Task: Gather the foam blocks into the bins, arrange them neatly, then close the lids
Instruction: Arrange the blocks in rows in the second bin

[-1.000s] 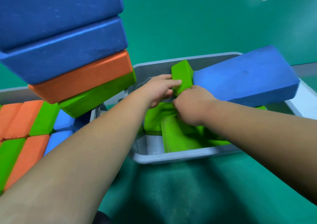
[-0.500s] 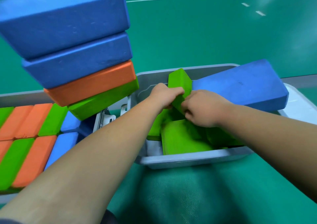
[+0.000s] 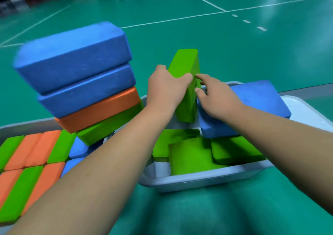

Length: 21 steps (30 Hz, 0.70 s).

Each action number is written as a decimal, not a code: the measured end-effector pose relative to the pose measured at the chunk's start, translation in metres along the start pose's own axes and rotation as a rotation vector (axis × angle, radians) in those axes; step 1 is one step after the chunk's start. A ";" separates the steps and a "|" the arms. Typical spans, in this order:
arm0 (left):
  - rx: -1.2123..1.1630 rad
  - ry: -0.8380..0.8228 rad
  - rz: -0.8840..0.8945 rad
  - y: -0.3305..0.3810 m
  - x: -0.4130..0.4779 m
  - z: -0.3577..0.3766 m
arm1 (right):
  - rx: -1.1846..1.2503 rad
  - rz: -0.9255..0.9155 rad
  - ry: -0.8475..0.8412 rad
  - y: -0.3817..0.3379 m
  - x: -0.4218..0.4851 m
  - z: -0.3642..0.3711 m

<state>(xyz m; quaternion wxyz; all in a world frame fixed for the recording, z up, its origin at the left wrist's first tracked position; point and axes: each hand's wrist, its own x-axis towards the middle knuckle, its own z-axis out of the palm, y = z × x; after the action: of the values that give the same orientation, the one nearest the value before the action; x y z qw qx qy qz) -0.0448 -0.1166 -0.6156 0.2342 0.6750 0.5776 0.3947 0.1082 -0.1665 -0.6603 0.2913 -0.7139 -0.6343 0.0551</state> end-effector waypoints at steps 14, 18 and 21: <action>-0.501 0.052 -0.011 0.000 -0.008 -0.009 | 0.077 -0.031 0.273 0.001 0.012 -0.003; -1.134 -0.108 -0.319 -0.005 -0.009 0.018 | -0.244 0.000 0.410 0.005 0.009 -0.017; -1.171 -0.253 -0.442 -0.013 -0.018 0.045 | -0.321 0.014 0.351 0.020 0.012 -0.019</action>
<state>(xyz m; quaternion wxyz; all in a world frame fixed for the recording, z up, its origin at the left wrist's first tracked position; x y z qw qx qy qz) -0.0162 -0.1247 -0.6563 0.7068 0.3415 0.3597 0.5045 0.1361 -0.1626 -0.6509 0.2797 -0.7541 -0.5695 -0.1693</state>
